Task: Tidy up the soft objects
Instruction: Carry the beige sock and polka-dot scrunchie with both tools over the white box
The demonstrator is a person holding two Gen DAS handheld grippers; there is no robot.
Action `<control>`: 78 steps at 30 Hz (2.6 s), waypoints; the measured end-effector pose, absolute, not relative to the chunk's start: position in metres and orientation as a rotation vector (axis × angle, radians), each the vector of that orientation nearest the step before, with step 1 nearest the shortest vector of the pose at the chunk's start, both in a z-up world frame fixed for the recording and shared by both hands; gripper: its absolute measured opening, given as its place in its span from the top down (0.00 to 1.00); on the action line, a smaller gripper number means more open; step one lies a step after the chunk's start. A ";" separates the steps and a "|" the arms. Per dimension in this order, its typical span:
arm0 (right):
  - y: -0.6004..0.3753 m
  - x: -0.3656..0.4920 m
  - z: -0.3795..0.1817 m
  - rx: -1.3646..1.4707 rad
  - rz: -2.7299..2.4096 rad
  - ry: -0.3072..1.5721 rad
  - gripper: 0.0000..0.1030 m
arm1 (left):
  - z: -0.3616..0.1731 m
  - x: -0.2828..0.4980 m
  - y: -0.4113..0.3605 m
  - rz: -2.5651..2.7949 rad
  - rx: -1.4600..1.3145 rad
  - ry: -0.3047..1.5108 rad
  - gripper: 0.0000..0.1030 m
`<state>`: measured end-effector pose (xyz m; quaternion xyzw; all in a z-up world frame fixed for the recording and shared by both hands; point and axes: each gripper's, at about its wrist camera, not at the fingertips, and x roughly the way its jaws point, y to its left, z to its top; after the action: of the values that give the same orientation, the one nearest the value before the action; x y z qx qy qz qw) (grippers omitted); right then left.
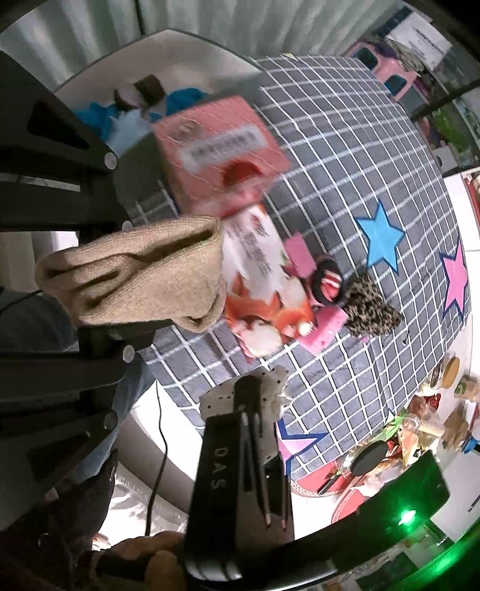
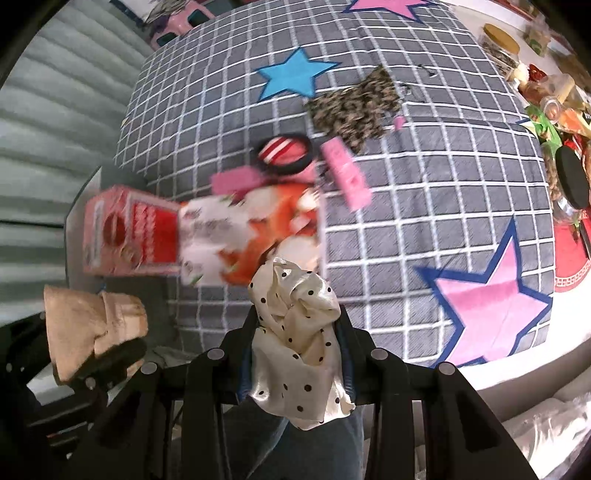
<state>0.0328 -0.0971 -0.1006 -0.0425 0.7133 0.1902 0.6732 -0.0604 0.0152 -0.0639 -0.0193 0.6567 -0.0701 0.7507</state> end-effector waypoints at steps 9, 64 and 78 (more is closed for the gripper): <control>-0.048 -0.007 -0.095 -0.173 0.520 1.607 0.62 | -0.055 -0.102 0.050 -0.085 -0.096 1.395 0.77; 0.161 -0.100 -0.075 -0.581 0.973 1.519 0.62 | -0.090 -0.244 0.221 0.424 -0.512 1.360 0.77; 0.160 -0.100 -0.077 -0.580 0.972 1.520 0.62 | -0.092 -0.245 0.222 0.421 -0.512 1.367 0.77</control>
<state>-0.1002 0.1599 -0.0766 -0.2483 0.6514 0.4165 0.5836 -0.2446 0.2216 -0.0917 -0.2321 0.6196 0.1908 0.7251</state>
